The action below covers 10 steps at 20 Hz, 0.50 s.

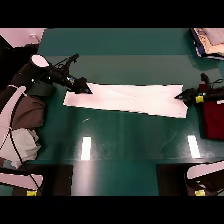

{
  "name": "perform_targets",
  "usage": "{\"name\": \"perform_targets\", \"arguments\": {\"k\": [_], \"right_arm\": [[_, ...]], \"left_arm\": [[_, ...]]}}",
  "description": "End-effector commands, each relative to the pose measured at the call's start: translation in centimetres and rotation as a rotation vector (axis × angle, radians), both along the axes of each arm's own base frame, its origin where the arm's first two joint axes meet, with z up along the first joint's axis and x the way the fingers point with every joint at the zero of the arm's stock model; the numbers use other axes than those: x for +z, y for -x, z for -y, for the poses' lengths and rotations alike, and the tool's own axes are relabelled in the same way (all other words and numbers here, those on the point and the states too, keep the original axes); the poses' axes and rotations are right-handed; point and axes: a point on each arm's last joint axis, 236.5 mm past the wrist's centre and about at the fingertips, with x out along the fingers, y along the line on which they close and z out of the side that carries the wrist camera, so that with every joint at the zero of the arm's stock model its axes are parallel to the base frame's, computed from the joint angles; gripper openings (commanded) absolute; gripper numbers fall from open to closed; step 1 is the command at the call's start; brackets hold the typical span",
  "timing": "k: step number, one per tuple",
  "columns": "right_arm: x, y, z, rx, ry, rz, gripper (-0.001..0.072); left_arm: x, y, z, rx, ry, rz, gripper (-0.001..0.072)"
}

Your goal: Fold the shirts.

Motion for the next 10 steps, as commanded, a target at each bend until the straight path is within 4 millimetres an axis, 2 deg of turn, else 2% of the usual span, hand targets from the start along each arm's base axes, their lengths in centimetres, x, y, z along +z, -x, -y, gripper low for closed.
{"name": "perform_targets", "arguments": {"k": [1,2,3,6,9,10], "right_arm": [[-0.2,-0.7,-1.3,0.031,0.018,0.021,0.0224],[-0.2,-0.8,-1.6,0.036,0.020,0.024,0.0061],[-0.2,-0.8,-1.6,0.036,0.017,0.024,0.0016],[2.1,-1.0,-2.7,0.038,-0.036,0.057,0.0014],[6.3,-1.6,-3.4,0.029,-0.017,0.117,0.0013],[8.3,-1.9,-3.9,0.046,-0.013,0.140,0.0013]], "left_arm": [[0.0,0.0,0.0,0.000,0.000,-0.002,0.0022],[0.0,0.0,0.0,0.000,0.000,-0.002,0.0022],[0.0,0.0,0.0,0.002,0.000,-0.003,0.0022],[0.0,-0.3,0.2,0.053,0.003,-0.031,0.0021],[0.2,-1.9,1.7,0.100,0.008,0.032,0.0021],[0.3,-2.3,2.7,0.105,0.009,0.065,0.0020]]}}
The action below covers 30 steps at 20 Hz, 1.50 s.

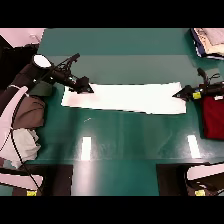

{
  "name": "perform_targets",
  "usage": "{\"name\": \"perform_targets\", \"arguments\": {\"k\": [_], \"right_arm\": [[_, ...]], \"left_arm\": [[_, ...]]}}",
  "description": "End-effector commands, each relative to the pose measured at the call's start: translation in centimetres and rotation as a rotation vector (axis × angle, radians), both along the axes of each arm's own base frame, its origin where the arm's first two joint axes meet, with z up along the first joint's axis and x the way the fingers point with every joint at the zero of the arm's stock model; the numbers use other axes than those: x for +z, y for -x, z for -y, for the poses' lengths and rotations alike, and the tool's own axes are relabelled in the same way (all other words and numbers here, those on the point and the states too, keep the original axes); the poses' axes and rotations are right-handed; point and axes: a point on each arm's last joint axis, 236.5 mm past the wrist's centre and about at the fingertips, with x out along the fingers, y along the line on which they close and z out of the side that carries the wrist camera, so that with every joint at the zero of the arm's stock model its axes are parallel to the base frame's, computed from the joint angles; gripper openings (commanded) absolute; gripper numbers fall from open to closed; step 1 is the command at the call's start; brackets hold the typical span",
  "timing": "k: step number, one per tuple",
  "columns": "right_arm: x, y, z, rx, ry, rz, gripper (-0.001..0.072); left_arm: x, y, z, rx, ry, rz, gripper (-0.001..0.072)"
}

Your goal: Fold the shirts.

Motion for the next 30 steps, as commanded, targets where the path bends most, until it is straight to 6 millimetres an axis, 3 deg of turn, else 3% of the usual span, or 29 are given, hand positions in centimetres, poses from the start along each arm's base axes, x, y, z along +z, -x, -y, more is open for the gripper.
{"name": "perform_targets", "arguments": {"k": [1,4,7,13,16,21,26,30], "right_arm": [[5.9,-0.6,-2.0,0.038,-0.005,0.061,0.0012],[12.1,-1.4,-5.8,0.124,0.006,0.115,0.0012],[17.3,-1.9,-11.3,0.228,0.021,0.192,0.0012],[23.9,-0.8,-22.2,0.406,0.007,0.327,0.0012],[25.0,-0.8,-26.8,0.472,-0.017,0.357,0.0012],[23.1,-1.0,-32.2,0.471,-0.069,0.364,0.0013],[23.8,-0.8,-35.0,0.475,-0.089,0.427,0.0012],[24.2,-0.8,-36.0,0.470,-0.099,0.453,0.0012]], "left_arm": [[0.4,-1.8,2.4,0.055,0.007,0.088,0.0020],[0.8,-2.4,5.3,0.053,0.015,0.160,0.0020],[-0.5,-2.6,8.2,-0.017,0.012,0.146,0.0020],[-4.6,-4.8,12.4,-0.077,0.015,0.082,0.0020],[-6.6,-5.2,12.6,-0.079,0.004,0.040,0.0021],[-9.4,-4.4,10.2,-0.148,-0.144,0.041,0.0021],[-9.6,-4.0,9.3,-0.199,-0.173,0.056,0.0022],[-8.6,-4.4,6.6,-0.216,-0.191,0.030,0.0021]]}}
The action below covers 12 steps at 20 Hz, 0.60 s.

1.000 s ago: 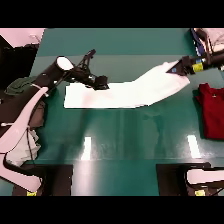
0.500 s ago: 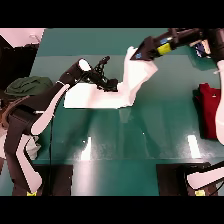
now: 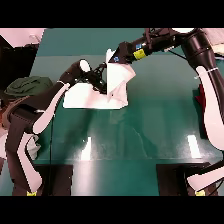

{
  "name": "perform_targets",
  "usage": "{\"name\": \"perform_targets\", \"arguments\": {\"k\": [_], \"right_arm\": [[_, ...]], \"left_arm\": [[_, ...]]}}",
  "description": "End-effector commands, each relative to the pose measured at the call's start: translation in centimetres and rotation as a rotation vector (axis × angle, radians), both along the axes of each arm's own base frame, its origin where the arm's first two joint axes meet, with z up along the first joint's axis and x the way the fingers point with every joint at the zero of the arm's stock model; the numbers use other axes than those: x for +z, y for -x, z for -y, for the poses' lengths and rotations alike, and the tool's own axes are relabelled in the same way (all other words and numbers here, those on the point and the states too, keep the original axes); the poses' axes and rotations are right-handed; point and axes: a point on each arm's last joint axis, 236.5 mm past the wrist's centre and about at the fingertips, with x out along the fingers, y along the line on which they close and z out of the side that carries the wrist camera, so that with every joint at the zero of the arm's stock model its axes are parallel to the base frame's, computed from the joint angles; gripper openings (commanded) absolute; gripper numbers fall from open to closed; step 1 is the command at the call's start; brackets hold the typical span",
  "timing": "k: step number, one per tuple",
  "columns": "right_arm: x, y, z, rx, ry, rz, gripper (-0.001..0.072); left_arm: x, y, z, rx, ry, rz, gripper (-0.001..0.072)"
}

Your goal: Fold the shirts.

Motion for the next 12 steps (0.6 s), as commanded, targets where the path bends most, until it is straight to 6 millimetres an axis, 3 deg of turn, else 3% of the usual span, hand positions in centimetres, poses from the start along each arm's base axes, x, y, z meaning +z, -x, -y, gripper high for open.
{"name": "perform_targets", "arguments": {"k": [1,4,7,12], "right_arm": [[0.5,-0.4,-1.1,-0.013,-0.024,0.033,0.0012],[0.7,-0.3,-1.6,-0.010,-0.029,0.050,0.0012],[0.5,-0.5,-2.3,-0.011,-0.031,0.068,0.0012],[-3.4,-1.0,-4.0,0.011,-0.006,0.007,0.0012]], "left_arm": [[1.2,-0.4,-2.8,-0.021,-0.023,-0.019,0.0021],[4.9,-2.8,-6.9,0.007,-0.013,0.009,0.0021],[8.8,-5.0,-12.5,0.084,-0.023,0.064,0.0021],[15.2,-6.4,-22.3,0.248,-0.116,0.211,0.0021]]}}
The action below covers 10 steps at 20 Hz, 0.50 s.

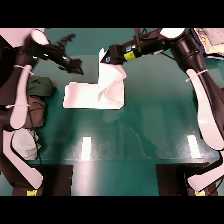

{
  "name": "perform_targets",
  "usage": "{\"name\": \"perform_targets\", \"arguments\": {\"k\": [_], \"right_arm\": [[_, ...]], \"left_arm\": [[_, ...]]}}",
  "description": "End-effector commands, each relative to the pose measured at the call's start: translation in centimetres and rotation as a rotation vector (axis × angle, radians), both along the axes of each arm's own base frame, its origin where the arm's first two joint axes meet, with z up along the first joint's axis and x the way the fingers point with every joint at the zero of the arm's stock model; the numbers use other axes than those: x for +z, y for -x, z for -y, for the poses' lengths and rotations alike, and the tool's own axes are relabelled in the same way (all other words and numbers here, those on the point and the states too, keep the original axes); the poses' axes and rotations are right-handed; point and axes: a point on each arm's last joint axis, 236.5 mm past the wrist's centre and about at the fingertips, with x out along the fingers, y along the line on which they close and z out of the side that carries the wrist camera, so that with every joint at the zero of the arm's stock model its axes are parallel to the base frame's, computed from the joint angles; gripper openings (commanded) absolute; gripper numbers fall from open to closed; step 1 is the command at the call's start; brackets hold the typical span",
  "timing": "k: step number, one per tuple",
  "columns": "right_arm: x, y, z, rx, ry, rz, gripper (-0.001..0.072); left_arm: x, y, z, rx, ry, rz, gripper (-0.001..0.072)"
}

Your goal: Fold the shirts.

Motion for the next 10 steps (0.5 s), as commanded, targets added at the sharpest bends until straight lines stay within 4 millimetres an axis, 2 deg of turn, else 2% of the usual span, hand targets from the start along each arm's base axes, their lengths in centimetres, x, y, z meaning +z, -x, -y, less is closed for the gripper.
{"name": "perform_targets", "arguments": {"k": [1,3,5,8,10], "right_arm": [[-2.9,-0.3,-1.7,0.019,0.015,-0.032,0.0012],[-4.8,-0.3,-3.2,0.040,0.020,-0.034,0.0013],[-6.3,-0.7,-5.5,0.043,0.012,0.006,0.0014],[-8.5,-1.8,-9.9,0.015,-0.020,0.112,0.0035],[-8.9,-1.3,-13.8,0.044,-0.104,0.177,0.0289]], "left_arm": [[4.4,-0.2,-6.4,0.106,-0.049,0.083,0.0021],[6.5,-0.1,-8.4,0.146,-0.051,0.122,0.0021],[7.8,0.3,-9.6,0.167,-0.053,0.141,0.0022],[7.7,1.0,-9.7,0.161,-0.055,0.122,0.0021],[7.4,1.4,-8.9,0.146,-0.030,0.100,0.0022]]}}
